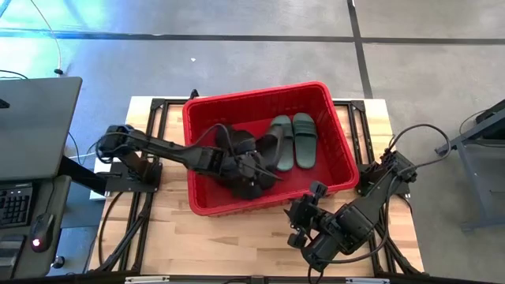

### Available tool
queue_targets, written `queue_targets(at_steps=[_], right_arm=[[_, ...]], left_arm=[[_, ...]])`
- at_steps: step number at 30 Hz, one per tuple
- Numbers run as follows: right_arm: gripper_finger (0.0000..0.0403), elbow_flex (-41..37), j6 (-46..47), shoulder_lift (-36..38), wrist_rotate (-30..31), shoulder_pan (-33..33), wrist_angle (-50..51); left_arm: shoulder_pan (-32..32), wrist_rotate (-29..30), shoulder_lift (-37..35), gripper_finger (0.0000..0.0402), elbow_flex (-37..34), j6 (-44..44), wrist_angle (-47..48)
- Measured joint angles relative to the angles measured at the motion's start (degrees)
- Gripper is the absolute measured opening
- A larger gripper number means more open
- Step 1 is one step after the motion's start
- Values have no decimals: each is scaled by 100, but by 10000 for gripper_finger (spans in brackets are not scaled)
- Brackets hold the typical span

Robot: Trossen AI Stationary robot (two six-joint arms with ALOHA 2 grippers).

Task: Pick and place slides into bin
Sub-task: Put the black slipper into the red bin, then adjust the red bin

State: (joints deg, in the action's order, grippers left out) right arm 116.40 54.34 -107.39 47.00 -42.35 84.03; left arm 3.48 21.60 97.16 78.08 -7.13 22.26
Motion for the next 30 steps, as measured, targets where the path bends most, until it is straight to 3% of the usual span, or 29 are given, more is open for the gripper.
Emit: queue_targets(at_steps=[7, 10, 17, 21, 26, 30], right_arm=[[140, 2, -174, 0, 18, -4, 143], [140, 1, 143, 0, 298, -4, 438], [136, 2, 669, 52, 807, -8, 603], [102, 2, 718, 123, 659, -17, 600], [12, 0, 719, 142, 86, -85, 601], [14, 1, 1187, 144, -230, -259, 598]], left_arm=[[-99, -256, 367, 128, 27, -432, -28], [-90, -343, 372, 161, 27, -418, -73], [-86, -918, 355, 205, 519, -323, 346], [-26, -1015, 335, 195, 1127, -202, 819], [160, -1002, 335, 140, 1961, 287, 1272], [526, -1003, 333, 71, 2508, 587, 1681]])
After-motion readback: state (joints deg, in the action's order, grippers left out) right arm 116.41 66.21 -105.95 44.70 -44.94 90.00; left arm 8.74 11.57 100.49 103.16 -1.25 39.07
